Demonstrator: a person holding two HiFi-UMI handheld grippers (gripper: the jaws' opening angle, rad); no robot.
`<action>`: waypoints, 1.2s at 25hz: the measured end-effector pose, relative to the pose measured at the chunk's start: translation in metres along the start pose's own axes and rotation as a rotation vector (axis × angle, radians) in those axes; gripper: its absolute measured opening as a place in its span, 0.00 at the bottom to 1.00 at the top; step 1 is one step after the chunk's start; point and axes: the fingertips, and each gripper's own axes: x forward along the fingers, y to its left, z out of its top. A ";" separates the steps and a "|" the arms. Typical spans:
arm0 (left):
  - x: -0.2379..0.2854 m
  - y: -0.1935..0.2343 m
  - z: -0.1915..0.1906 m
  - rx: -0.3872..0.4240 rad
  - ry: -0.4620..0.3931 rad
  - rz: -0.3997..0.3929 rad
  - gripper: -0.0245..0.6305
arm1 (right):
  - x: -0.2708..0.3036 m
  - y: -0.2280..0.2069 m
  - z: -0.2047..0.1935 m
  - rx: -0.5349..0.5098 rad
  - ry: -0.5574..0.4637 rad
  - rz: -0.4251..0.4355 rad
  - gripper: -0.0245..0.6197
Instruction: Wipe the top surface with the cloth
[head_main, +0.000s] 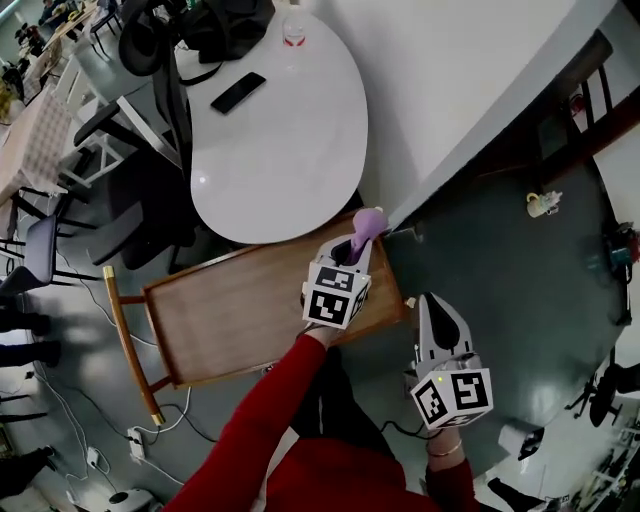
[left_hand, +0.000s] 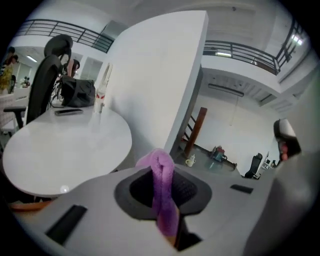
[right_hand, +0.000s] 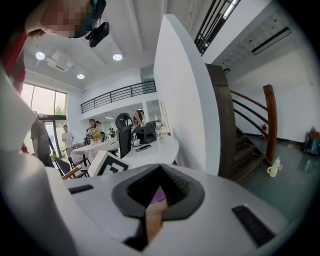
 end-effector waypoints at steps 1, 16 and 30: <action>0.009 0.003 -0.006 -0.016 0.018 0.006 0.12 | 0.002 -0.004 -0.002 0.000 0.006 0.000 0.05; -0.145 0.204 -0.105 -0.153 0.159 0.539 0.12 | 0.085 0.061 -0.014 -0.061 0.112 0.286 0.06; -0.326 0.322 -0.165 -0.215 0.247 1.055 0.12 | 0.106 0.107 -0.037 -0.083 0.148 0.361 0.06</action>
